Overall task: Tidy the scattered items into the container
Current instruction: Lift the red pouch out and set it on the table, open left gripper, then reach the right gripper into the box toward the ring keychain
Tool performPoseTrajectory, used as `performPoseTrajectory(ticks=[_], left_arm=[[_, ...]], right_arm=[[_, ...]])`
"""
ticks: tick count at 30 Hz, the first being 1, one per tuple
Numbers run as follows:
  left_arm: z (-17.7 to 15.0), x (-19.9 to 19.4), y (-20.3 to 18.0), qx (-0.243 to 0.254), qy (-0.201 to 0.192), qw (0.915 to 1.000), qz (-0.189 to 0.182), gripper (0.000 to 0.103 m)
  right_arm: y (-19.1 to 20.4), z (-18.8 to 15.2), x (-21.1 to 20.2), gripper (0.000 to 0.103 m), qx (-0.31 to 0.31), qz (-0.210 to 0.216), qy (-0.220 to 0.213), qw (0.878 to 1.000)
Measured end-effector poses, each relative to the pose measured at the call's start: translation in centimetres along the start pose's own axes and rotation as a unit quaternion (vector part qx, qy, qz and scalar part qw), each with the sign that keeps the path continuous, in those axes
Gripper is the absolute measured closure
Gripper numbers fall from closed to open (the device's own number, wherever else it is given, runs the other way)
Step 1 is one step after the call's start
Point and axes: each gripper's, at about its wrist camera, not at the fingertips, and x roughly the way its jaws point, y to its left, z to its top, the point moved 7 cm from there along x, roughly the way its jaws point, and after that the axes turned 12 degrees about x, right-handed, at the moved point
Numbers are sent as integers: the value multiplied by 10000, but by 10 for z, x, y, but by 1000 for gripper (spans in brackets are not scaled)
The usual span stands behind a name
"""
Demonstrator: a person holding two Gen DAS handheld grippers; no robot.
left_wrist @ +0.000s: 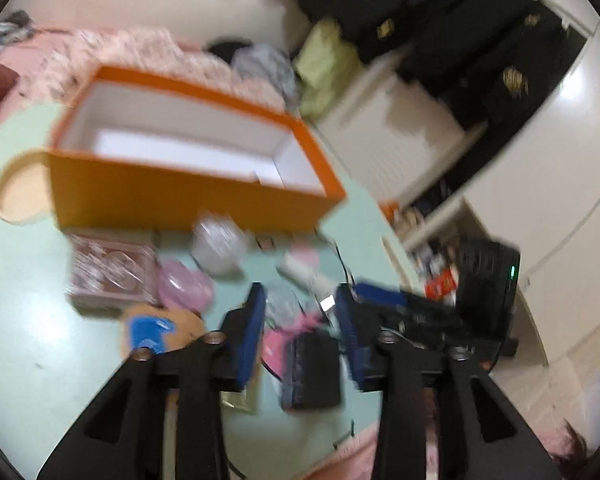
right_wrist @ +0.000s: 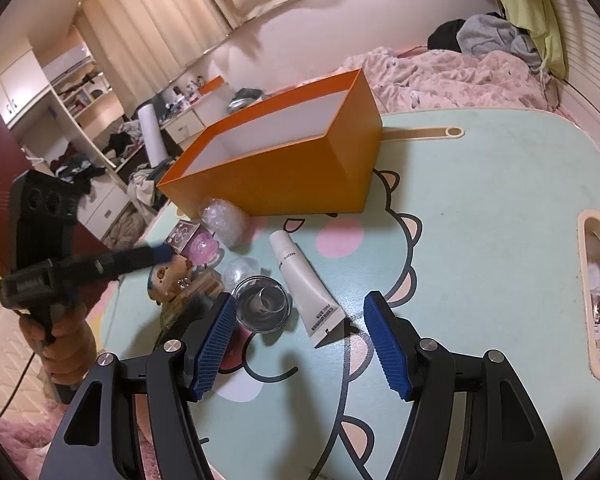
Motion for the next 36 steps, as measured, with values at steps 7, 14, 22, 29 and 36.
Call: performPoseTrajectory(ticks=[7, 14, 22, 29, 36], left_arm=[[4, -27, 34, 251, -923, 9902, 1016, 46], [-4, -38, 53, 334, -1229, 9757, 1782, 46], [-6, -28, 41, 939, -1080, 9589, 2448, 46], [-7, -32, 48, 817, -1099, 9512, 2765, 46], [-9, -33, 49, 783, -1124, 9515, 2754, 46]], right_arm=[[2, 1, 2, 37, -106, -110, 7, 9999], [18, 25, -2, 37, -81, -267, -179, 9995], [89, 86, -2, 37, -899, -993, -327, 9904], [93, 130, 65, 37, 63, -1168, 1101, 9870], [56, 134, 135, 37, 795, -1882, 2570, 9446]])
